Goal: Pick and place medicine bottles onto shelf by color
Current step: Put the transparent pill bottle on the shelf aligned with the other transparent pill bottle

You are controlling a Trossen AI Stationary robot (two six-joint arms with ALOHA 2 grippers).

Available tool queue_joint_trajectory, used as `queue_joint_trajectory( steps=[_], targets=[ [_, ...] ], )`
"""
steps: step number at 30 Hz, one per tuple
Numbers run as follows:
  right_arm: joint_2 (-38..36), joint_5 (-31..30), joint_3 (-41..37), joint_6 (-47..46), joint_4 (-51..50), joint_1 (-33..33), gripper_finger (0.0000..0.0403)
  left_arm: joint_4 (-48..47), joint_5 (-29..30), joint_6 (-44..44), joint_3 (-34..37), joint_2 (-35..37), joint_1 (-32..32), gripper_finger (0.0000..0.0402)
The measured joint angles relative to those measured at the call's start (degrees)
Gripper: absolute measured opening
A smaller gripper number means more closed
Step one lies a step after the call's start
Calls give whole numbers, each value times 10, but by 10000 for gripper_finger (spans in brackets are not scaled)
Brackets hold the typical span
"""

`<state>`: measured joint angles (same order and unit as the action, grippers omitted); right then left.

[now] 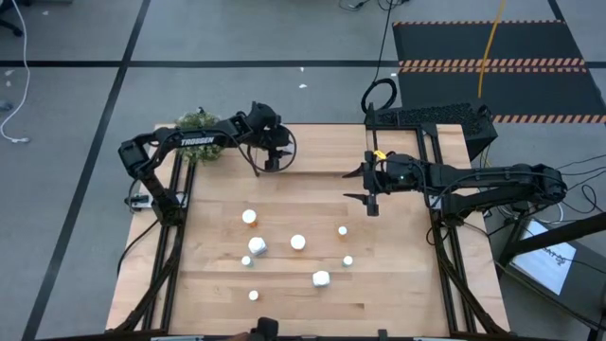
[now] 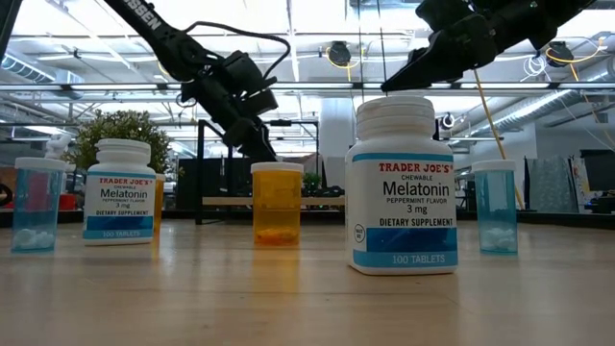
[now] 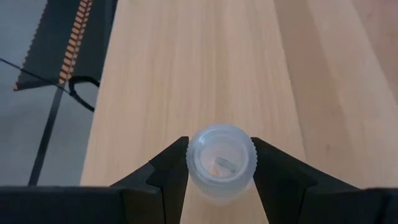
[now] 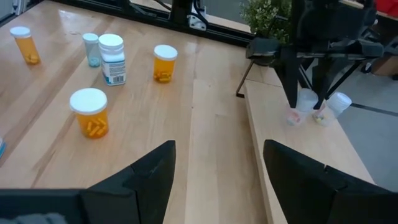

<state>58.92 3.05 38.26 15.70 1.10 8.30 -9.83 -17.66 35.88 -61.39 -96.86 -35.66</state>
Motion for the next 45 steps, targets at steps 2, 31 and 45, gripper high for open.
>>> queue_joint_trajectory(
  steps=[2, 31, 45],
  targets=[
    [0, 0, 0, 0, 1, 0, 240, -8, 3, 0, 0, 0, -5, 166],
    [0, 0, 0, 2, 4, 0, 240, -28, 28, 4, 0, 0, -15, 166],
    [0, 0, 0, 5, 4, 0, 240, -38, 33, 0, -1, 0, -15, 172]
  ],
)
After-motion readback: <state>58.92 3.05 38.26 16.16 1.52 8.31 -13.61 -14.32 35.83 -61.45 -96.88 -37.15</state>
